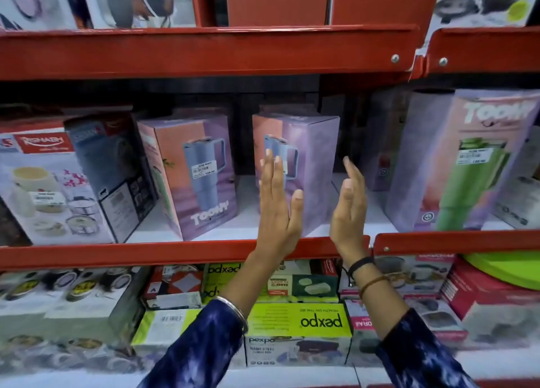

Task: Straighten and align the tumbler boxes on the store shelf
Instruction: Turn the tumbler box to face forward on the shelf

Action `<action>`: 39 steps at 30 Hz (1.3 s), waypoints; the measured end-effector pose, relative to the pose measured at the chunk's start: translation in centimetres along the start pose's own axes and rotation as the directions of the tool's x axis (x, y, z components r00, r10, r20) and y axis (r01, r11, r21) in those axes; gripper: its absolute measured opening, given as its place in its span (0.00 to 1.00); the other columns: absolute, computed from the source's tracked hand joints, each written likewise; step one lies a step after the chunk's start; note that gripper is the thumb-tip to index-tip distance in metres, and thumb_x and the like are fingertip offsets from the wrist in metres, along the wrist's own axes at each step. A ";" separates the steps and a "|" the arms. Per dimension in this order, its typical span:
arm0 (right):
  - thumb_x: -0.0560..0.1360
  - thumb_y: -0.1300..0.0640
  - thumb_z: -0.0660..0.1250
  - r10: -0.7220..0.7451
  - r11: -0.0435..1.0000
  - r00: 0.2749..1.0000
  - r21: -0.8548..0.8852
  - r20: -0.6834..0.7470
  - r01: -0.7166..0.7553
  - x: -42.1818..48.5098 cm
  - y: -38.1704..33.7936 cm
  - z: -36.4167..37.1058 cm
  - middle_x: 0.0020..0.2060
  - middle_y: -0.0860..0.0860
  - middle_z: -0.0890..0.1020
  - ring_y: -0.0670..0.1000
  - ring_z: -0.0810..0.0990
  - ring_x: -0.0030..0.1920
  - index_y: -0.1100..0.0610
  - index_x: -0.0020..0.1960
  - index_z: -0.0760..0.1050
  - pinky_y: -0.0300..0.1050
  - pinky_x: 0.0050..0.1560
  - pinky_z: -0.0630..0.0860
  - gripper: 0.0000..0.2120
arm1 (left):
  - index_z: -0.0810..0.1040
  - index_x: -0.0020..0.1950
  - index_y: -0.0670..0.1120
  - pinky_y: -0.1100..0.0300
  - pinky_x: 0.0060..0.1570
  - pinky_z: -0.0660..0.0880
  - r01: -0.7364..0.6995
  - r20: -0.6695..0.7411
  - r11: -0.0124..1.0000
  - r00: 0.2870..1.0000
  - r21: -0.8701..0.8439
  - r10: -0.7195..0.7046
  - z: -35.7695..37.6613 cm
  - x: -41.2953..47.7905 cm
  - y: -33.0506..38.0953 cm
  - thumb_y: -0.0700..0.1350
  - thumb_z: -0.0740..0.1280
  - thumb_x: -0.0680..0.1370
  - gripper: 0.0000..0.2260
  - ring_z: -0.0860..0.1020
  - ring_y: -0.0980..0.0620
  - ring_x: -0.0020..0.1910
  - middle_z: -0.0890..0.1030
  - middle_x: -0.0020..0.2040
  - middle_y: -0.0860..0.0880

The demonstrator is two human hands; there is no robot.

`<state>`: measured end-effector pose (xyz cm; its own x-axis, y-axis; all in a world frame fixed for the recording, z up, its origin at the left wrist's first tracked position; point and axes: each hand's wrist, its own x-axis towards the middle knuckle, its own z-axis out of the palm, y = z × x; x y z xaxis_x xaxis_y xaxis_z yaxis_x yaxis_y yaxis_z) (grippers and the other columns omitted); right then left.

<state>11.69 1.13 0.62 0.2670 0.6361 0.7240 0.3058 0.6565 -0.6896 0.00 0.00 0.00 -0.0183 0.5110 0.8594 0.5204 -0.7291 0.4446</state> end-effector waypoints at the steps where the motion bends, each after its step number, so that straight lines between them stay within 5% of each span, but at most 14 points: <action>1: 0.79 0.48 0.46 0.065 0.997 0.998 0.027 0.004 -0.065 0.1 0.1 -0.1 0.72 0.49 0.66 0.44 0.62 0.72 0.55 0.72 0.62 0.37 0.72 0.57 0.24 | 0.44 0.77 0.49 0.46 0.77 0.46 0.049 -0.013 0.999 0.999 -0.015 -0.049 0.4 -0.4 0.1 0.48 0.54 0.81 0.27 0.42 0.52 0.78 0.40 0.77 0.60; 6: 0.75 0.38 0.47 0.380 0.904 0.903 0.127 0.199 -0.408 1.6 2.1 0.3 0.73 0.49 0.65 0.45 0.63 0.72 0.52 0.73 0.60 0.49 0.74 0.59 0.31 | 0.44 0.77 0.53 0.56 0.74 0.49 0.387 0.024 0.921 0.922 -0.029 -0.387 2.3 -1.9 0.6 0.54 0.58 0.79 0.32 0.40 0.62 0.76 0.42 0.78 0.54; 9: 0.79 0.42 0.46 0.435 0.830 0.839 0.215 0.327 -0.514 2.7 2.5 -0.1 0.62 0.45 0.76 0.41 0.75 0.60 0.51 0.66 0.69 0.33 0.58 0.73 0.24 | 0.48 0.77 0.50 0.56 0.72 0.52 0.451 0.035 0.892 0.893 -0.041 -0.450 2.7 -1.7 0.7 0.52 0.60 0.79 0.32 0.48 0.52 0.77 0.48 0.79 0.46; 11: 0.80 0.44 0.45 0.449 0.788 0.807 0.256 0.383 -0.560 3.3 2.4 -0.4 0.55 0.44 0.78 0.39 0.76 0.54 0.51 0.63 0.71 0.31 0.50 0.75 0.21 | 0.49 0.77 0.49 0.58 0.71 0.52 0.456 0.021 0.889 0.890 -0.035 -0.456 2.7 -1.3 1.0 0.52 0.61 0.79 0.31 0.50 0.50 0.77 0.51 0.79 0.45; 16: 0.80 0.46 0.49 0.439 0.782 0.834 0.314 0.335 -0.538 3.7 2.8 -0.6 0.53 0.50 0.81 0.50 0.79 0.55 0.54 0.58 0.75 0.44 0.57 0.75 0.20 | 0.54 0.76 0.46 0.50 0.75 0.59 0.461 -0.006 0.884 0.886 -0.071 -0.463 2.0 -0.3 0.9 0.52 0.59 0.81 0.27 0.58 0.51 0.75 0.59 0.77 0.47; 20: 0.78 0.59 0.59 0.278 0.870 0.896 0.304 0.347 -0.387 4.4 3.0 -0.6 0.54 0.51 0.80 0.53 0.79 0.58 0.47 0.53 0.75 0.49 0.58 0.76 0.10 | 0.58 0.75 0.48 0.45 0.70 0.67 0.445 -0.028 0.878 0.889 -0.177 -0.457 1.3 0.5 -0.2 0.55 0.58 0.80 0.26 0.66 0.51 0.72 0.66 0.74 0.47; 23: 0.74 0.58 0.65 0.221 0.871 0.878 0.319 0.425 -0.373 5.5 2.8 -0.4 0.67 0.48 0.71 0.49 0.70 0.68 0.44 0.64 0.67 0.47 0.65 0.70 0.21 | 0.59 0.74 0.48 0.50 0.68 0.70 0.405 -0.049 0.885 0.903 -0.232 -0.426 0.6 1.1 -0.8 0.52 0.57 0.79 0.24 0.70 0.53 0.69 0.70 0.71 0.48; 26: 0.63 0.44 0.69 0.296 0.863 0.816 0.227 0.497 -0.452 6.6 3.0 -0.1 0.76 0.50 0.57 0.47 0.59 0.72 0.51 0.75 0.50 0.45 0.69 0.62 0.47 | 0.60 0.72 0.51 0.57 0.66 0.71 0.322 -0.085 0.884 0.925 -0.339 -0.370 -0.3 1.7 -1.2 0.46 0.59 0.80 0.20 0.71 0.55 0.68 0.72 0.70 0.48; 30: 0.51 0.35 0.76 0.287 0.848 0.811 0.259 0.510 -0.463 7.2 3.3 0.2 0.66 0.48 0.70 0.43 0.70 0.64 0.53 0.74 0.52 0.37 0.62 0.70 0.60 | 0.61 0.69 0.55 0.67 0.67 0.64 0.228 -0.084 0.897 0.957 -0.378 -0.279 -1.4 2.7 -2.1 0.39 0.60 0.80 0.20 0.66 0.63 0.71 0.69 0.69 0.66; 32: 0.52 0.38 0.78 0.253 0.867 0.862 0.291 0.440 -0.403 7.2 3.2 0.3 0.60 0.47 0.75 0.43 0.75 0.58 0.50 0.70 0.60 0.34 0.55 0.74 0.53 | 0.62 0.72 0.53 0.67 0.70 0.61 0.235 -0.032 0.917 0.966 -0.321 -0.258 -1.8 3.1 -2.2 0.46 0.62 0.80 0.21 0.62 0.65 0.72 0.66 0.71 0.65; 35: 0.65 0.59 0.74 0.223 0.886 0.924 0.331 0.310 -0.325 6.7 3.1 0.5 0.59 0.56 0.76 0.45 0.77 0.55 0.56 0.65 0.66 0.34 0.51 0.76 0.31 | 0.57 0.75 0.57 0.64 0.70 0.57 0.264 0.069 0.958 0.964 -0.116 -0.257 -2.1 3.1 -2.4 0.62 0.65 0.73 0.33 0.54 0.63 0.73 0.57 0.76 0.52; 39: 0.72 0.65 0.67 0.205 0.946 0.966 0.220 0.159 -0.238 6.1 2.9 0.5 0.52 0.56 0.79 0.39 0.80 0.45 0.58 0.58 0.71 0.35 0.47 0.76 0.15 | 0.52 0.76 0.58 0.56 0.69 0.59 0.320 0.100 0.947 0.942 0.033 -0.321 -2.7 2.9 -3.2 0.63 0.64 0.71 0.37 0.57 0.59 0.67 0.58 0.67 0.53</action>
<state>13.82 7.14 3.04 0.1751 0.8137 0.5543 0.0247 0.5592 -0.8286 -4.01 2.60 1.73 -0.0992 0.7611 0.6411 0.5148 -0.5121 0.6876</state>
